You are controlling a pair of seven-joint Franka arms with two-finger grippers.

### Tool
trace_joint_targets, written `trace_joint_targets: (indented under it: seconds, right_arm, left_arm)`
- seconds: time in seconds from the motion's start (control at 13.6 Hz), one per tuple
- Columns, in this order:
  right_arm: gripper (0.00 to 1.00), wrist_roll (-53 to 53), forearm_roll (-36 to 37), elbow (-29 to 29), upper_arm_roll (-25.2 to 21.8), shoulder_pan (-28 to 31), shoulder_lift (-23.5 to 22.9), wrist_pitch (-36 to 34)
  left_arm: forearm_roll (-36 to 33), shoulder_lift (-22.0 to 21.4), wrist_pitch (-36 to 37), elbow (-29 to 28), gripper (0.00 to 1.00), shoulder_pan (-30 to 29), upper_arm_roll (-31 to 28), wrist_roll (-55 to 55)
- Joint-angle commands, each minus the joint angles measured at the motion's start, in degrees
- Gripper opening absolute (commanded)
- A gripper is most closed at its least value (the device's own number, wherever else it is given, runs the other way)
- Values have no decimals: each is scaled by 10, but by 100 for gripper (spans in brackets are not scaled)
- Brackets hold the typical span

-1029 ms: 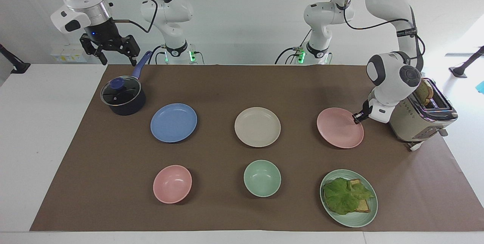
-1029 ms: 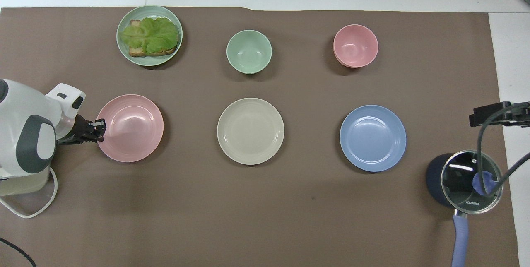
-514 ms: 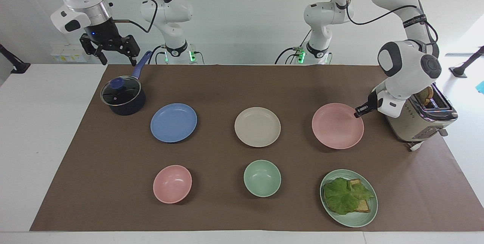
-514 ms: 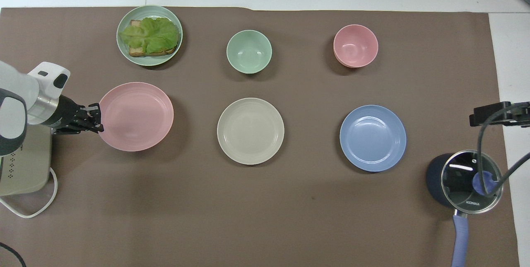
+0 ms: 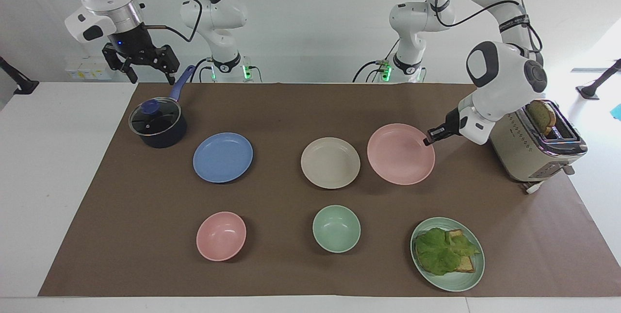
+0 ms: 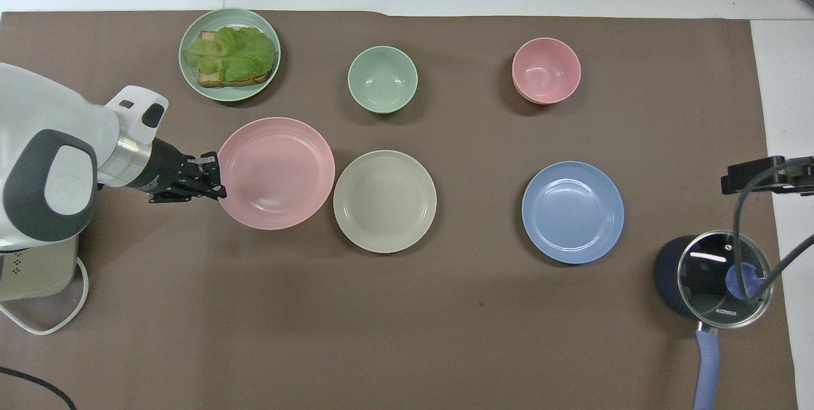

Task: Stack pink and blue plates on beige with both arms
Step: 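Slide the pink plate onto the beige plate with the left gripper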

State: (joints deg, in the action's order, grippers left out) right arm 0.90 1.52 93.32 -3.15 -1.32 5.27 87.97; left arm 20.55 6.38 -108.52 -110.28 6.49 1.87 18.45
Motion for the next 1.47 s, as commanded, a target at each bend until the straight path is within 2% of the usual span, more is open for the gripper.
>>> trace_joint_targets:
  seconds: [0.0,0.22,0.51,0.59,0.73,1.18,1.25,1.32,1.4]
  right_arm:
    - [100,-17,-2,2,2,7,3,-7]
    - [100,-17,-2,2,2,6,3,-7]
    - [100,-17,-2,2,2,7,3,-7]
    - [100,-17,-2,2,2,7,3,-7]
    - [100,-17,-2,2,2,7,3,-7]
    - [100,-17,-2,2,2,7,3,-7]
    - [100,-17,-2,2,2,7,3,-7]
    - [100,-17,-2,2,2,7,3,-7]
    - [100,-17,-2,2,2,7,3,-7]
  left_arm:
    - [23,-14,-46,-20,0,62,-8,53]
    - [29,-23,-119,-51,0,140,-9,119]
    - [29,-7,-218,-95,0,207,-8,161]
    - [30,11,-238,-99,0,217,-8,163]
    - [30,22,-249,-106,0,221,-9,164]
    - [30,14,-247,-125,0,217,-11,158]
    - [30,15,-247,-125,6,216,-11,155]
    - [30,15,-245,-124,62,215,-11,154]
    - [29,15,-245,-123,100,215,-12,152]
